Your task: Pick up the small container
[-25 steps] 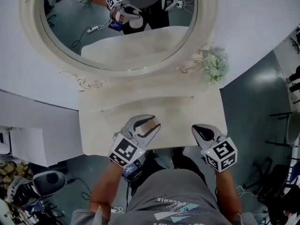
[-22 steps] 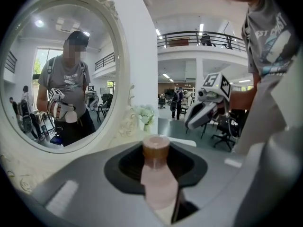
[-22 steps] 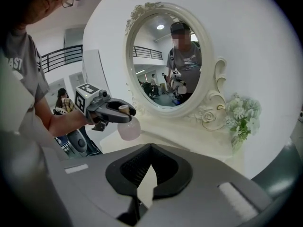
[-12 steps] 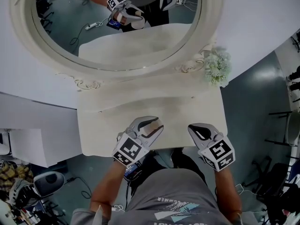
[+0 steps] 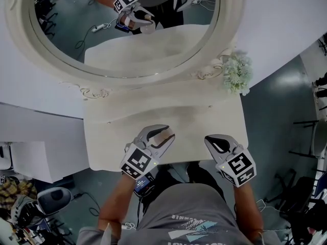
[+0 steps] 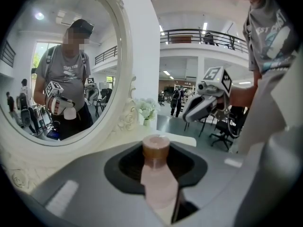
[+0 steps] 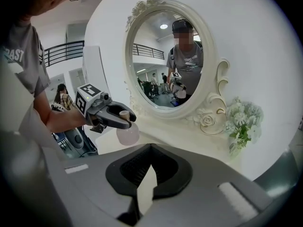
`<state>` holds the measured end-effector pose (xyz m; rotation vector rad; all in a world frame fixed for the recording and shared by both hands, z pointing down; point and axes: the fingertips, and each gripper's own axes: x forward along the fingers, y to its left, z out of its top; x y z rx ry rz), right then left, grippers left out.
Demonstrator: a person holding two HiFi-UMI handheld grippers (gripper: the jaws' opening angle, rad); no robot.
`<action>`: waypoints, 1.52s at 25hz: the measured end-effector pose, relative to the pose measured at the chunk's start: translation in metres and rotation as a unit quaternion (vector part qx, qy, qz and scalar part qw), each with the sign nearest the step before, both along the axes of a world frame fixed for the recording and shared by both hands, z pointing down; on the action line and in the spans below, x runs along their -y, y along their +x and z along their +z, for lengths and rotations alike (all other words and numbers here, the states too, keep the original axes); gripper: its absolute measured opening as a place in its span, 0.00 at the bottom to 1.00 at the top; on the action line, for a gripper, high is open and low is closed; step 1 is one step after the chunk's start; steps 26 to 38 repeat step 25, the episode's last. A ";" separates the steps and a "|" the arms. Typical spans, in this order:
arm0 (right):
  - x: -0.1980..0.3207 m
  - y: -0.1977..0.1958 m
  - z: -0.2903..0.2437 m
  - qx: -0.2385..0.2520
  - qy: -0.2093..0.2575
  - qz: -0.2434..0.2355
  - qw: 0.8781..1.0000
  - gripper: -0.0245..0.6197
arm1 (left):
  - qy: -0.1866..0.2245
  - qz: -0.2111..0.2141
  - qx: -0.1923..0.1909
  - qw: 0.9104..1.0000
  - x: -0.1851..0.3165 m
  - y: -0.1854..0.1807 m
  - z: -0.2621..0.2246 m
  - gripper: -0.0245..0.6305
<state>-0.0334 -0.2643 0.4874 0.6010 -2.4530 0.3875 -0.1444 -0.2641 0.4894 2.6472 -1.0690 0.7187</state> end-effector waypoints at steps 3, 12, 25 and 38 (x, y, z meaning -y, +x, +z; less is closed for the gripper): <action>0.000 -0.002 -0.001 0.006 -0.005 -0.004 1.000 0.04 | -0.001 -0.002 0.001 1.000 0.000 -0.001 0.001 0.22; -0.002 0.000 0.003 0.000 -0.007 -0.005 1.000 0.04 | 0.000 -0.008 0.002 1.000 -0.001 -0.005 0.002 0.22; -0.009 0.005 0.005 -0.005 -0.008 -0.008 1.000 0.04 | -0.002 -0.014 0.004 1.000 -0.005 -0.005 0.004 0.22; -0.009 0.005 0.005 -0.005 -0.008 -0.008 1.000 0.04 | -0.002 -0.014 0.004 1.000 -0.005 -0.005 0.004 0.22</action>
